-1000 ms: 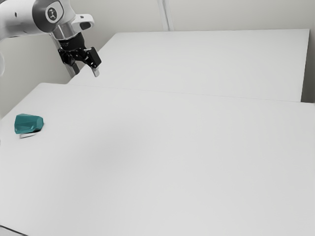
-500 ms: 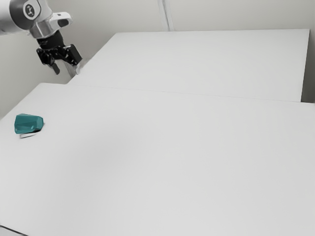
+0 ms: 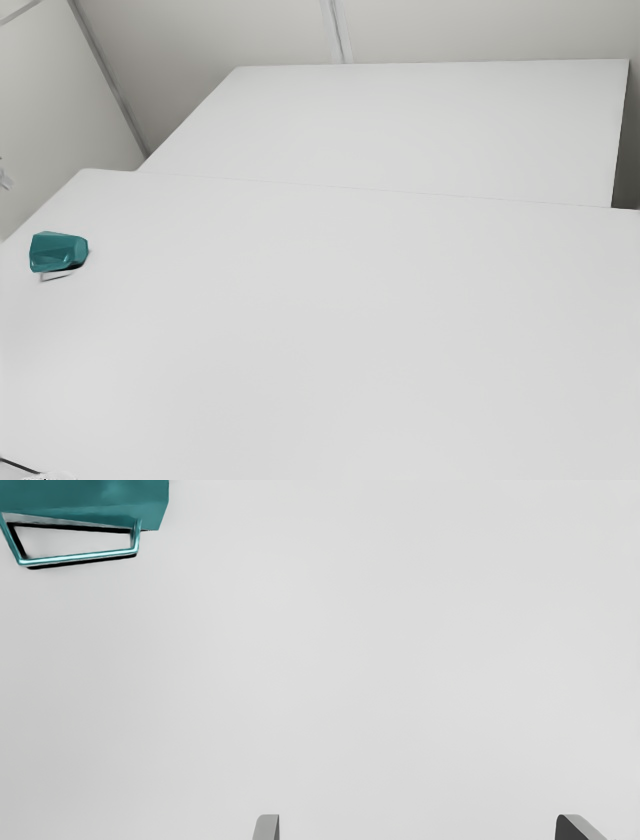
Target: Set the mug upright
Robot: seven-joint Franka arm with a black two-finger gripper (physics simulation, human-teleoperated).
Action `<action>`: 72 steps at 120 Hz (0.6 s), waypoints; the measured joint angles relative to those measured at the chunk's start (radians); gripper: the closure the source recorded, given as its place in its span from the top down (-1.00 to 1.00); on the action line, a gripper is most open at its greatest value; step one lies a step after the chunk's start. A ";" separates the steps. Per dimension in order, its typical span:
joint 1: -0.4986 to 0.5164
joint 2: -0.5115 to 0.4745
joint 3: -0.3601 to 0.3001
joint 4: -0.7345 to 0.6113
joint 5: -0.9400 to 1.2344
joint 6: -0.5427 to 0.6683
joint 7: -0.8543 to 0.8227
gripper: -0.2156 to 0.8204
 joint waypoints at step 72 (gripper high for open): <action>0.377 0.563 -0.355 0.482 0.014 0.095 0.333 0.58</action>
